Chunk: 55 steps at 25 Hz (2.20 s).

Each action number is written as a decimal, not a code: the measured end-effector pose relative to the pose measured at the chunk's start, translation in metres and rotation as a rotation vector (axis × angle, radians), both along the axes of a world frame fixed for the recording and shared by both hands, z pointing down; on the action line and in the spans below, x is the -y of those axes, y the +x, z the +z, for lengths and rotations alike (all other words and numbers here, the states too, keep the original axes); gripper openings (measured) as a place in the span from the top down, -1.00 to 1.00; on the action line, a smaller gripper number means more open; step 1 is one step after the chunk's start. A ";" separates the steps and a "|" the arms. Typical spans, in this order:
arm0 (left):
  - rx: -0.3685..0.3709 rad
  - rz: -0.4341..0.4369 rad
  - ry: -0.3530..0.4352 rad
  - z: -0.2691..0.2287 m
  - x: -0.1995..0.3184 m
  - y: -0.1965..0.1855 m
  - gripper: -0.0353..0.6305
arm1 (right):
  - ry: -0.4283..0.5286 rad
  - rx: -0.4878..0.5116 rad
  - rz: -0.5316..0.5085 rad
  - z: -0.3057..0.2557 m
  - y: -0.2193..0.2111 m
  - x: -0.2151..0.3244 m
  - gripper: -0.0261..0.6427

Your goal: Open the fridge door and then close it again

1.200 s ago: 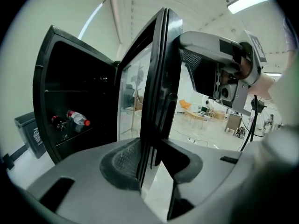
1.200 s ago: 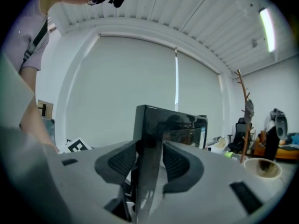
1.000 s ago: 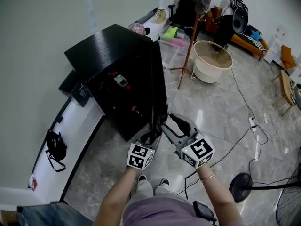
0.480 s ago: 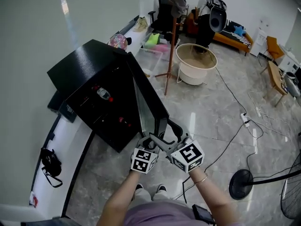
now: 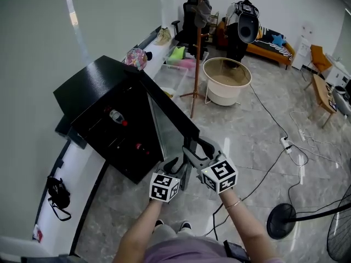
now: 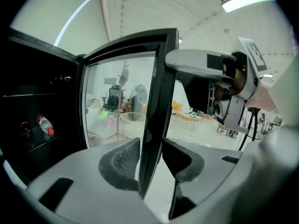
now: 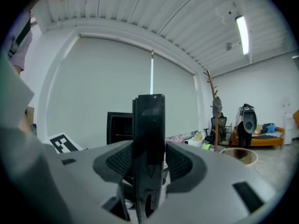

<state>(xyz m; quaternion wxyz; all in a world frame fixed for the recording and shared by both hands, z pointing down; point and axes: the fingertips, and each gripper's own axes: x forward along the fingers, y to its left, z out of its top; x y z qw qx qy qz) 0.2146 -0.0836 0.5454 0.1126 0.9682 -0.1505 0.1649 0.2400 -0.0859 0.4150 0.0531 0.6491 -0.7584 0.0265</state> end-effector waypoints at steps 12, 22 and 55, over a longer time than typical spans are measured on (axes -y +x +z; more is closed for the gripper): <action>-0.068 -0.092 0.097 -0.058 0.064 0.044 0.45 | 0.052 0.080 0.040 0.002 0.063 0.001 0.30; -0.149 0.003 0.135 -0.080 0.091 0.108 0.45 | 0.065 0.098 0.125 0.003 0.128 0.012 0.30; -0.177 0.054 0.080 -0.078 0.150 0.207 0.51 | 0.059 0.123 0.353 0.019 0.254 0.086 0.31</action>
